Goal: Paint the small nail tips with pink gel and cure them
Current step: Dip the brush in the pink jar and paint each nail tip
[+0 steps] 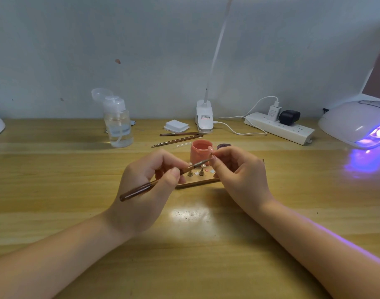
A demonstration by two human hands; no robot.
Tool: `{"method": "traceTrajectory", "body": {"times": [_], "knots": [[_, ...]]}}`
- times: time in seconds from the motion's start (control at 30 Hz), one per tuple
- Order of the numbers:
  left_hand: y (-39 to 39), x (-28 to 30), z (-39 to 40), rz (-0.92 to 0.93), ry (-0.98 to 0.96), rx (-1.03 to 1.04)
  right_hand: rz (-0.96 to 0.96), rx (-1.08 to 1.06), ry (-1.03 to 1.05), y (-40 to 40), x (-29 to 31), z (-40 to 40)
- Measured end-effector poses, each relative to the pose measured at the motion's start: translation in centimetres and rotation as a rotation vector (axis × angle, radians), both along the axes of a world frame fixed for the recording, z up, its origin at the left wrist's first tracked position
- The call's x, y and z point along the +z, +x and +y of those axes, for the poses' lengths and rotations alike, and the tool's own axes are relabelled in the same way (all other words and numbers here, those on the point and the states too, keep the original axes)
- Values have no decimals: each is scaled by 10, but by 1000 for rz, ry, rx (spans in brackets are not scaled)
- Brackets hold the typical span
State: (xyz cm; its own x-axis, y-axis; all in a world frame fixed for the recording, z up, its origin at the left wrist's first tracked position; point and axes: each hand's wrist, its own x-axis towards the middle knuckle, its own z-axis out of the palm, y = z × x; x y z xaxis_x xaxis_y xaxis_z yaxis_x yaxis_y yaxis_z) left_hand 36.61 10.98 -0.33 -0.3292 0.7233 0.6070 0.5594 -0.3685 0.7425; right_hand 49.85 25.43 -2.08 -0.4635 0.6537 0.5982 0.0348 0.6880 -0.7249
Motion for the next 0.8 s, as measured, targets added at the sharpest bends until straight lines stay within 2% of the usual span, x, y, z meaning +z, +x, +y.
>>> {"method": "traceTrajectory", "body": {"times": [0.17, 0.43, 0.63, 0.8], "knots": [[1, 0, 3, -71, 3, 35, 0, 2, -1, 0, 0, 0], [3, 0, 1, -50, 21, 30, -13, 4, 7, 0, 1, -1], [3, 0, 0, 57, -6, 30, 2, -18, 31, 0, 2, -2], [4, 0, 1, -2, 6, 41, 4, -33, 49, 0, 1, -2]]}}
